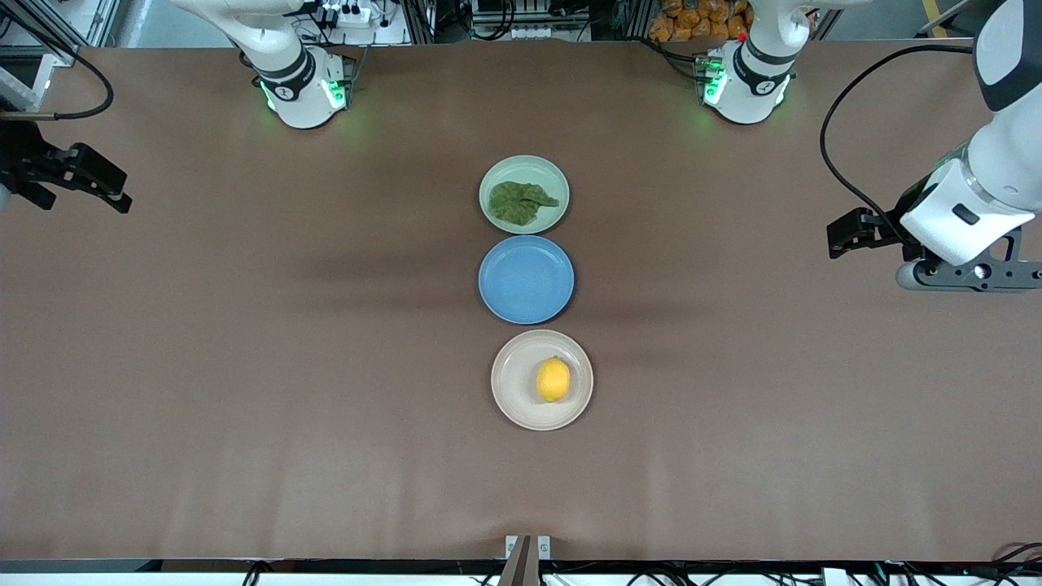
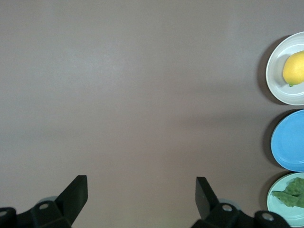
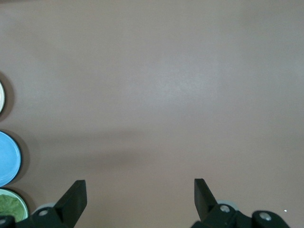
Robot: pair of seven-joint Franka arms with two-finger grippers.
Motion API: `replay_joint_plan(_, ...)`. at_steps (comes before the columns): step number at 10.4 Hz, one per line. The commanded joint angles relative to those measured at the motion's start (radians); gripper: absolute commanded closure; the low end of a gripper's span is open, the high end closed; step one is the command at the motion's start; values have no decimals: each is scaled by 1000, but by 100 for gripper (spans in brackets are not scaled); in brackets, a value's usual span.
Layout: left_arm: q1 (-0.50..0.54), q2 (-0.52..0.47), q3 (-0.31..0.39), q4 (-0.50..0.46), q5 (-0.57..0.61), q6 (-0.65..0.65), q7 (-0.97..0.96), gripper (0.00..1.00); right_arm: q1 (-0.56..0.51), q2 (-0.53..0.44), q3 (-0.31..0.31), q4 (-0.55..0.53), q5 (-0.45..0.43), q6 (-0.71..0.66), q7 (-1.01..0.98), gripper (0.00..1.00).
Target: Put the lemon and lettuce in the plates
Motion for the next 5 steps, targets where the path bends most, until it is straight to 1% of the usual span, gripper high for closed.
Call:
replay_joint_plan(1,-1,-24,-2,-19,4,-11,-23,0,-18,-4,15,10,2,-15,13,0)
replay_joint_plan(5,-3,-24,-5,-19,3,-19,-67,0,-18,-4,18,10,2,-15,-4,0)
